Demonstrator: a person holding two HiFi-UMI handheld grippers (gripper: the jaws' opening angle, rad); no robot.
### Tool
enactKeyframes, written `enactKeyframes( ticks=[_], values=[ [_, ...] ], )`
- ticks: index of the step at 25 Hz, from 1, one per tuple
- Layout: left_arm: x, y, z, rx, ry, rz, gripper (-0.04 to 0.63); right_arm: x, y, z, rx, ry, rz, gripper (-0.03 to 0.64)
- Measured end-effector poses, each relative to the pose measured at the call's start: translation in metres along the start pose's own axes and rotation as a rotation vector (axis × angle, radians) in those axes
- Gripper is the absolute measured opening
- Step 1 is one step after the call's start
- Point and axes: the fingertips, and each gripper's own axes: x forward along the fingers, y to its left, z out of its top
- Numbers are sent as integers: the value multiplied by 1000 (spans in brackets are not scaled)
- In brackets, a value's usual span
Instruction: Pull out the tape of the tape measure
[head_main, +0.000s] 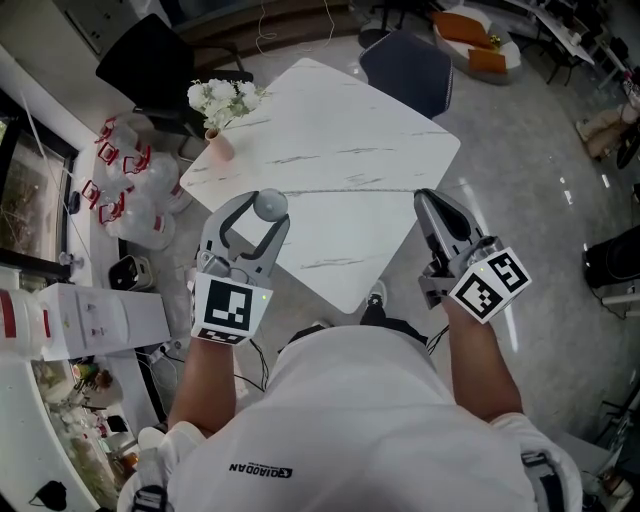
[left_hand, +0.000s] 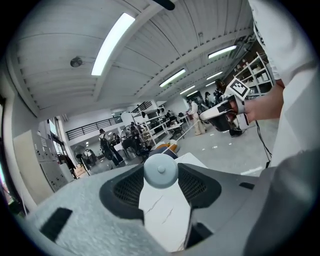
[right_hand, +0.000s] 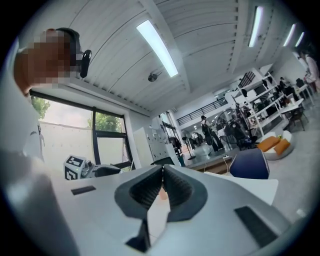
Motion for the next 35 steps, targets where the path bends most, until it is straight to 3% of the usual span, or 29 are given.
enactKeyframes(
  ticks=[10, 17, 30, 35],
  values=[
    [0, 7, 9, 28, -23, 7, 221, -3, -2, 6, -50, -5, -21, 14],
    [-9, 32, -7, -41, 2, 63, 221, -14, -25, 14, -31, -28, -90, 14],
    [-7, 33, -3, -7, 1, 72, 221, -15, -31, 20, -55, -34, -114, 14],
    [-12, 48, -14, -68, 19, 114, 221, -25, -46, 25, -34, -53, -153, 14]
  ],
)
